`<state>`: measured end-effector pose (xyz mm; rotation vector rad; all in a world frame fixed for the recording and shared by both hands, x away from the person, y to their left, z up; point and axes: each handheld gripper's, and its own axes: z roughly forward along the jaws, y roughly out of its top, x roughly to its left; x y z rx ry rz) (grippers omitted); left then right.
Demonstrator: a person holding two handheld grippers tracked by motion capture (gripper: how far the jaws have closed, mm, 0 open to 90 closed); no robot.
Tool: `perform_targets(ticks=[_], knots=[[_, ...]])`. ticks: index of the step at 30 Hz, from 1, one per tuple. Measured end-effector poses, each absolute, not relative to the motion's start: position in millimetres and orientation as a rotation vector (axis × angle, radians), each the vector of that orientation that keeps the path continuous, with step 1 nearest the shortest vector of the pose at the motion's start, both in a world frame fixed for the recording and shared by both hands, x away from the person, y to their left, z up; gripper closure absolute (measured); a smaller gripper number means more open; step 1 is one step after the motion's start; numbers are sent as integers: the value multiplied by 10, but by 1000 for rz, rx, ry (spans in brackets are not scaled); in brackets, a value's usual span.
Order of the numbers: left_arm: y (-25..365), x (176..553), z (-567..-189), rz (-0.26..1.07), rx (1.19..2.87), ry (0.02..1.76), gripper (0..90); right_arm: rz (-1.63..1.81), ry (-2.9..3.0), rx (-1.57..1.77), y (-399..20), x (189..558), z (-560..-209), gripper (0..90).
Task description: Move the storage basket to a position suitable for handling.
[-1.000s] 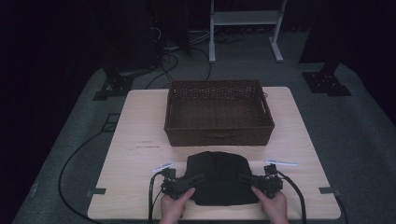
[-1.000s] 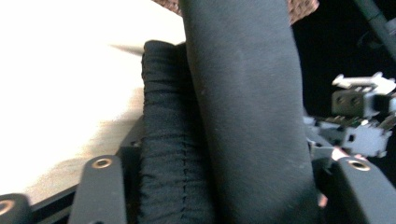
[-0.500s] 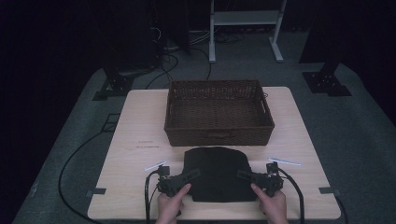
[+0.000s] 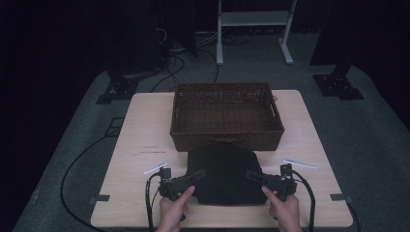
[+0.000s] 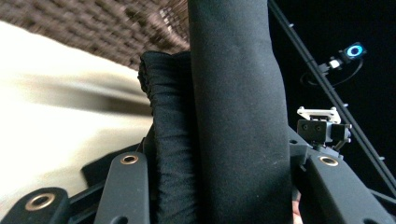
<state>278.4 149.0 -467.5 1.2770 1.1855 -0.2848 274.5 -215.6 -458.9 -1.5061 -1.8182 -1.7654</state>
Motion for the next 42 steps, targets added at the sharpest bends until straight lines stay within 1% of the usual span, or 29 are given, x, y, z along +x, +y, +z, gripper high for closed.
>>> perform_targets(ticks=[10, 16, 25, 33, 42], knots=[[1481, 2839, -4306, -250, 1263, 1102, 515, -1864, -1855, -1428, -2190, 2746, -4170, 751], [1487, 2937, -4087, -220, 1261, 1057, 515, -1911, -1889, -1391, -2190, 2830, -3939, 751], [1501, 3075, -3869, -229, 1212, 1036, 516, -1960, -1883, -1351, -2171, 2944, -3669, 750], [1509, 3264, -3598, -226, 1183, 996, 516, -2003, -1902, -1327, -2166, 3115, -3320, 750], [1535, 3513, -3377, -209, 1162, 989, 516, -2027, -1921, -1319, -2124, 3361, -3054, 750]])
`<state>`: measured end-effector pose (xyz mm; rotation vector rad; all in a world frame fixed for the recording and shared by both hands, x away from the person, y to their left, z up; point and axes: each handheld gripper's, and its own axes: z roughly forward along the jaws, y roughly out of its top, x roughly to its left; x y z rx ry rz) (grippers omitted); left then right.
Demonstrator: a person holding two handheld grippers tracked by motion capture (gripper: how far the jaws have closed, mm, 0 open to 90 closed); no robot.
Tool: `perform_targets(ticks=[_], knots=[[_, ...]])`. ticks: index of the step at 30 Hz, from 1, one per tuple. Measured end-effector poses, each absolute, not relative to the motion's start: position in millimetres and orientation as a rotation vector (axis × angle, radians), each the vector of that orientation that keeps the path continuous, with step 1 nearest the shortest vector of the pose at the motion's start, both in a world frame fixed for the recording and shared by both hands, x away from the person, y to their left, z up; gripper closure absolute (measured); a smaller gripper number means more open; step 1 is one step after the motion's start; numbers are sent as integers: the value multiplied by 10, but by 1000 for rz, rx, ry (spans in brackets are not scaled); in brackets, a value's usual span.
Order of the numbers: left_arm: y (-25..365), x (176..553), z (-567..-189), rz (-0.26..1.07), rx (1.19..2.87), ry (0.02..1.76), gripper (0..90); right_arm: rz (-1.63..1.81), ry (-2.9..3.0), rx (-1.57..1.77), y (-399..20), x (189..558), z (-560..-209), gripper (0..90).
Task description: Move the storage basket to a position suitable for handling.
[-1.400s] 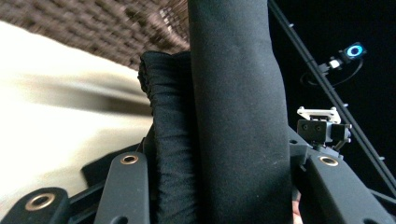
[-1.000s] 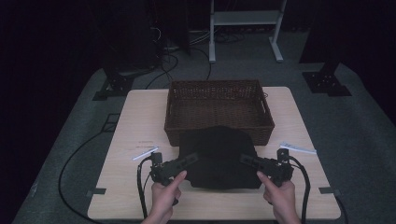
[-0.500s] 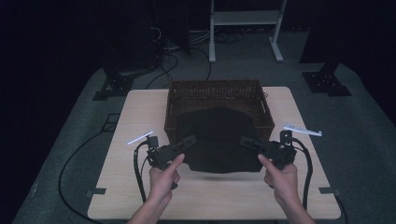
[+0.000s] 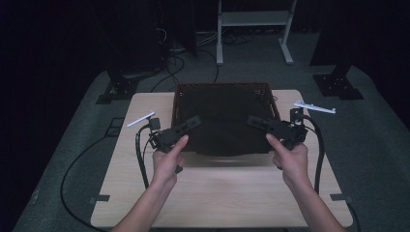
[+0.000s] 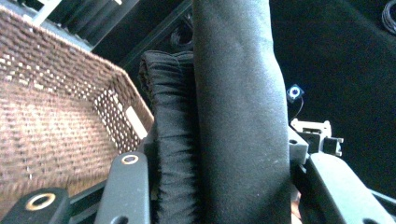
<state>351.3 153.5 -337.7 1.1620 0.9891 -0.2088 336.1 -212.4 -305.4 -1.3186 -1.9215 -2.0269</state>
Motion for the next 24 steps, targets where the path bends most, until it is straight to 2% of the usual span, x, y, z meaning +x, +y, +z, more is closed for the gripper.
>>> perform_targets(ticks=[11, 24], knots=[[1548, 3754, -3117, -162, 1134, 989, 516, -2075, -1901, -1320, -2061, 3626, -2803, 749], [1501, 4150, -3057, -142, 1127, 1030, 518, -2060, -1914, -1368, -2054, 4014, -2714, 749]])
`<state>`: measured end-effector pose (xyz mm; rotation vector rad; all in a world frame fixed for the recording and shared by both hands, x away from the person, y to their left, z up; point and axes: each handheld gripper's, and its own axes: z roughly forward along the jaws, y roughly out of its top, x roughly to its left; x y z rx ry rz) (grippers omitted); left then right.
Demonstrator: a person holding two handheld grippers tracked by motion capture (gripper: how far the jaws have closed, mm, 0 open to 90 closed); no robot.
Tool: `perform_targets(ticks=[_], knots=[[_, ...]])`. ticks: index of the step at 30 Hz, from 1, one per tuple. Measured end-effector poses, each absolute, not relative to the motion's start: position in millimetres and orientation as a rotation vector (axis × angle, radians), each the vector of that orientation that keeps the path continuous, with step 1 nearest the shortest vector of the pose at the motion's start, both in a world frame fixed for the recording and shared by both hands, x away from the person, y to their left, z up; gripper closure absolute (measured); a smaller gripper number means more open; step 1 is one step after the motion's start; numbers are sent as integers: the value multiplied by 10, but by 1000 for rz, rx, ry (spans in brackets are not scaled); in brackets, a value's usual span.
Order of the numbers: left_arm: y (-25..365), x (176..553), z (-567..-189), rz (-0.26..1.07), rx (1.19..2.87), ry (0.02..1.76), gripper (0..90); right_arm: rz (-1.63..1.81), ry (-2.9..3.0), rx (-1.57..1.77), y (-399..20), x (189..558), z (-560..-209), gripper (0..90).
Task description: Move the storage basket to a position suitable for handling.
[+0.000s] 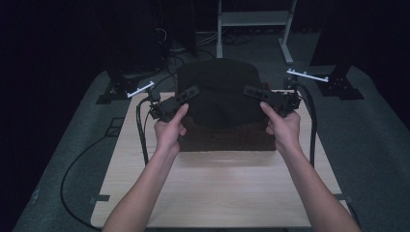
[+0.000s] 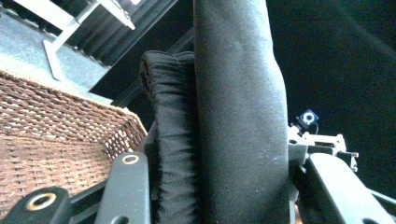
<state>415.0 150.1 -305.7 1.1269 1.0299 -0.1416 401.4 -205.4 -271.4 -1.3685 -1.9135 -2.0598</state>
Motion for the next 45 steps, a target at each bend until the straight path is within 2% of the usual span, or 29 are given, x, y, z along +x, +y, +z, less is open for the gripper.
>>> perform_targets(ticks=[14, 31, 45], knots=[[1506, 4526, -3097, -121, 1144, 1073, 518, -2025, -1885, -1415, -2049, 4428, -2809, 749], [1460, 4870, -3417, -138, 1137, 1147, 518, -1936, -1876, -1483, -2063, 4794, -3069, 747], [1435, 5157, -3757, -153, 1154, 1218, 517, -1838, -1877, -1553, -2052, 5117, -3430, 747]])
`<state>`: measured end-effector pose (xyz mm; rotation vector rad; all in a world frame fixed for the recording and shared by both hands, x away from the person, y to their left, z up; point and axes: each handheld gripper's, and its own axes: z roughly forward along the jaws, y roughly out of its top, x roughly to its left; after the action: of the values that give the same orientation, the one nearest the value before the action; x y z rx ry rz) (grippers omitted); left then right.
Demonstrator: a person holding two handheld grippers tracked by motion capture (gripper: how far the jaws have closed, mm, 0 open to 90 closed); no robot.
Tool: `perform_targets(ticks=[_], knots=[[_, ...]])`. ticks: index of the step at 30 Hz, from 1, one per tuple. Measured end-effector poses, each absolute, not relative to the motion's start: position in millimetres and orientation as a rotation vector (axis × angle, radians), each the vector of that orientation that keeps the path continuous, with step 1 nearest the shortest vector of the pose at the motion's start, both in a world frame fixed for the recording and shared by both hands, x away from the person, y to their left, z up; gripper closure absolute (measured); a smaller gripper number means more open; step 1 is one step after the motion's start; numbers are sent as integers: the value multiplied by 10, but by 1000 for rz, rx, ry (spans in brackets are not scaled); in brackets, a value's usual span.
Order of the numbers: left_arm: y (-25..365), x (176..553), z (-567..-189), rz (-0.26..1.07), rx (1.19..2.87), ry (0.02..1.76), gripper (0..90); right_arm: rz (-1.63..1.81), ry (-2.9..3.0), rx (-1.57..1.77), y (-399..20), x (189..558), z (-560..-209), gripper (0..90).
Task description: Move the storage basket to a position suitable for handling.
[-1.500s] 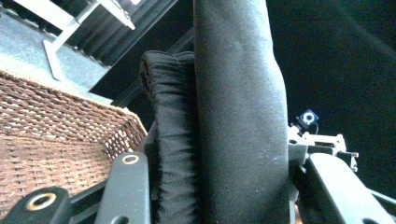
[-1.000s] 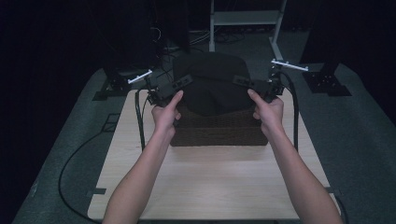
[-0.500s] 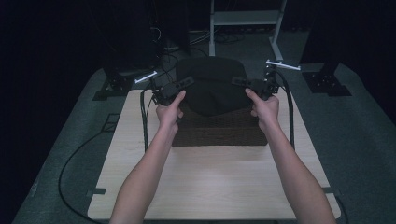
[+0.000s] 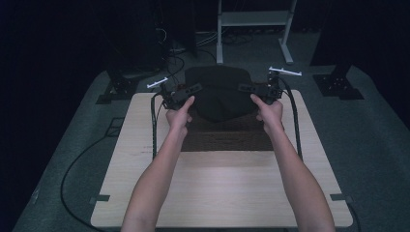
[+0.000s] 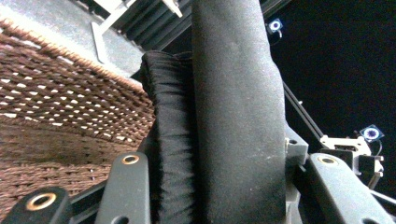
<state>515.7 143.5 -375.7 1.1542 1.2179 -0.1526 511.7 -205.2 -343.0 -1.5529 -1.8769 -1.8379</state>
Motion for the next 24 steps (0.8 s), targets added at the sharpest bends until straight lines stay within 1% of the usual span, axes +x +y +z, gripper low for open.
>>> perform_targets(ticks=[24], knots=[[1408, 5223, -3889, -126, 1221, 1297, 513, -1706, -1865, -1655, -2022, 5230, -3685, 744]])
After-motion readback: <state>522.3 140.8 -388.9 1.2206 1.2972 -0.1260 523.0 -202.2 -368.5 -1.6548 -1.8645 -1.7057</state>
